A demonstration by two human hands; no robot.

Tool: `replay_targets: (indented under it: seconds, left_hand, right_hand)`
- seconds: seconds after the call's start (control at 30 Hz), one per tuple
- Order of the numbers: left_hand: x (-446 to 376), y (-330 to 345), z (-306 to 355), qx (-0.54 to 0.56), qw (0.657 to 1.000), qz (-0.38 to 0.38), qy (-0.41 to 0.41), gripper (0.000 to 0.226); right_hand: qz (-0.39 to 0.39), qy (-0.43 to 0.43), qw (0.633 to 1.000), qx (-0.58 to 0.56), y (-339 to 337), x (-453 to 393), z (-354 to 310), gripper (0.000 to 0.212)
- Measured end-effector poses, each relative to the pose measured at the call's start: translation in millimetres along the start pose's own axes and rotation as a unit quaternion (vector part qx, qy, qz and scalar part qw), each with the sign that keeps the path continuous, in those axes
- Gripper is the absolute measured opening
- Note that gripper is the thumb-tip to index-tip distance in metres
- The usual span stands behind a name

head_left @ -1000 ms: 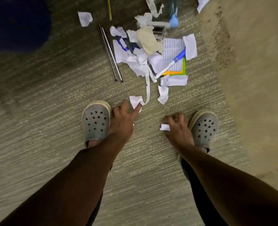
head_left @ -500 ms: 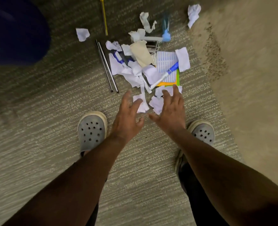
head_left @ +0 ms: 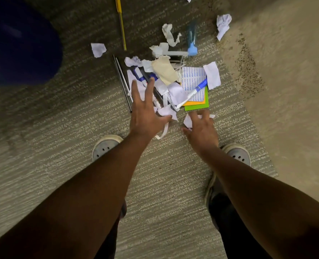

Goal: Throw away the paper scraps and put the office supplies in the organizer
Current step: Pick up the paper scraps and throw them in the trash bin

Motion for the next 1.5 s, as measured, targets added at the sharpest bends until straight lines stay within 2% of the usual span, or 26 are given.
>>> replay_targets:
  seconds: [0.07,0.1,0.2,0.3,0.47,0.53,0.63,0.7,0.77,0.87,0.93,1.03,1.13,1.23,1.3,1.37,1.43,1.5]
  left_hand:
    - [-17,-4,-3,-0.005,1.000,-0.003,-0.024,0.123]
    - [-24,-5,-5,-0.005,0.999,-0.004,-0.043,0.118]
    - [-36,-6,-13,-0.016,0.997,0.002,-0.079,0.080]
    - [-30,-11,-12,-0.011,0.997,0.022,-0.069,0.048]
    - [3,-17,-7,0.053,0.996,0.061,-0.046,0.015]
    - [15,-12,-10,0.049,0.996,0.060,-0.053,0.020]
    - [27,8,-16,0.017,0.996,-0.012,-0.081,0.055]
    - [30,21,-14,-0.012,0.995,-0.058,-0.082,0.067]
    - [27,36,-4,-0.085,0.991,-0.088,-0.050,0.067]
    - [24,53,12,-0.215,0.973,-0.089,0.019,0.056]
    - [24,60,14,-0.236,0.967,-0.088,0.042,0.046]
    - [29,55,2,-0.172,0.982,-0.080,0.001,0.038]
    - [38,35,-8,-0.037,0.995,-0.060,-0.075,0.022]
    - [62,3,-12,0.101,0.984,-0.047,-0.142,0.008]
    - [83,-22,-17,0.162,0.962,-0.049,-0.213,0.018]
    - [104,-47,-16,0.261,0.923,-0.071,-0.272,0.024]
    - [117,-85,-6,0.358,0.883,-0.081,-0.293,0.032]
    - [124,-134,10,0.432,0.851,-0.080,-0.289,0.036]
  right_hand:
    - [-0.002,0.022,0.998,-0.053,0,0,6,0.049]
    - [-0.013,0.022,0.998,-0.062,2,0,8,0.045]
    - [-0.058,0.011,0.996,-0.062,10,4,10,0.032]
    - [-0.045,0.040,0.991,-0.116,6,10,14,0.016]
    - [-0.027,0.130,0.974,-0.183,7,20,17,0.024]
    - [-0.028,0.138,0.969,-0.204,9,20,13,0.025]
    - [-0.030,0.146,0.961,-0.231,9,13,8,0.024]
    - [-0.028,0.148,0.960,-0.236,7,6,6,0.027]
    - [-0.023,0.153,0.957,-0.244,5,1,5,0.026]
    - [0.016,0.157,0.957,-0.242,-1,0,7,0.022]
    - [0.041,0.161,0.954,-0.251,-5,3,8,0.019]
    - [0.036,0.170,0.952,-0.250,-5,12,10,0.014]
    - [0.019,0.175,0.953,-0.248,-8,28,14,0.007]
    - [0.005,0.181,0.951,-0.249,-21,45,9,0.005]
    - [-0.009,0.194,0.946,-0.261,-34,56,-2,0.006]
    - [-0.018,0.217,0.920,-0.325,-49,67,-19,0.011]
    - [-0.024,0.221,0.891,-0.396,-71,75,-45,0.025]
    - [-0.039,0.210,0.868,-0.448,-96,77,-79,0.031]
Point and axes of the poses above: each hand's wrist, its own x-axis away from the middle knuckle, its own y-axis out of the palm, z = x × y, the point moved 9 cm from there along -x, towards the middle knuckle, and after that the axes turned 5 degrees about -y, right-handed, at the moved point
